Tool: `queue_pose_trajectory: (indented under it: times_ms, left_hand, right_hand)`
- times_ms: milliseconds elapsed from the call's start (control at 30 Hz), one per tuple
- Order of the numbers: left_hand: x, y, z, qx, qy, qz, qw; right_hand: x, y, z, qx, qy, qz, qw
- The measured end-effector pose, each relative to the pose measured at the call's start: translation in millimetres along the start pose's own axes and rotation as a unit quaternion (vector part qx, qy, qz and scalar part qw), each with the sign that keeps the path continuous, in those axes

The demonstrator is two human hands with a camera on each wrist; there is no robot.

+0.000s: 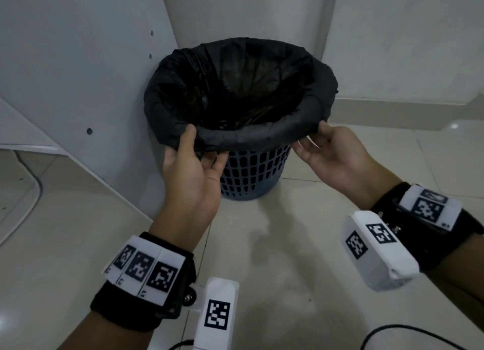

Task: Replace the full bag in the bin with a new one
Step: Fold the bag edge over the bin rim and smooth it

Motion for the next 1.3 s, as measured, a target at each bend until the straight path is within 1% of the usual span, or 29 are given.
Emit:
queue_pose_trajectory:
  times_ms: [167,333,400,667,733,833,900,1000,1033,1100,1133,1167,1200,1233,1300]
  left_hand:
    - [2.9,-3.6,0.3,-0.002,0.002,-0.001,1.0]
    - [6.3,-10.1,3.3,-0.002,0.002,-0.004,1.0]
    - [7.3,-13.4,4.1,-0.001,0.002,-0.009,1.0]
    - [7.9,-20.5,4.0,-0.006,0.004,-0.023,1.0]
    - [8.0,-20.8,4.1,-0.008,0.008,-0.023,1.0]
    - [8.1,-19.6,4.3,-0.011,0.007,-0.02,1.0]
    - [5.5,-14.6,5.0,-0.015,0.002,-0.017,1.0]
    - [-6.5,3.8,7.6,-0.029,-0.023,-0.021,0.999]
    - [-12.6,12.0,8.7,-0.039,-0.035,-0.027,0.998]
    - [-26.2,29.4,12.1,-0.074,-0.068,-0.048,0.994]
    - [-32.9,37.6,14.1,-0.094,-0.089,-0.06,0.99]
    - [-38.6,44.2,15.6,-0.11,-0.108,-0.069,0.986]
    - [-42.9,49.7,16.7,-0.12,-0.122,-0.075,0.982]
    - [-45.5,52.8,16.5,-0.123,-0.132,-0.079,0.98]
    - [-47.2,55.7,13.6,-0.109,-0.146,-0.093,0.979]
  right_hand:
    - [-1.4,0.2,-5.6,-0.021,-0.042,-0.001,0.999]
    - [3.9,-2.6,-3.2,-0.022,0.005,-0.016,1.0]
    - [2.5,-5.9,-0.7,-0.017,0.001,-0.012,1.0]
    - [-9.5,-11.8,1.8,-0.047,0.006,-0.015,0.999]
    - [-8.6,-12.3,1.9,-0.041,0.012,-0.026,0.999]
    - [-9.3,-10.7,3.5,0.005,0.02,-0.054,0.998]
    - [-4.0,1.0,3.0,0.039,0.025,-0.064,0.997]
    - [28.3,36.1,0.5,0.066,0.066,-0.054,0.994]
    - [41.4,47.6,2.3,0.05,0.089,-0.048,0.994]
    - [58.5,66.6,12.0,-0.016,0.128,-0.039,0.991]
    - [61.0,72.4,17.8,-0.047,0.143,-0.046,0.988]
    - [60.1,75.1,22.7,-0.063,0.153,-0.059,0.984]
    - [56.8,75.6,26.5,-0.061,0.155,-0.074,0.983]
    - [52.6,74.1,27.8,-0.043,0.153,-0.086,0.983]
    - [44.8,68.6,24.7,-0.002,0.154,-0.098,0.983]
Point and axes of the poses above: each hand's wrist, its own y-axis away from the middle knuckle, its own z-axis out of the palm, x = y × z, the point moved 1 cm from there along -y, towards the middle knuckle, and after that the axes turned 6 degrees about y, right-handed, at the moved point
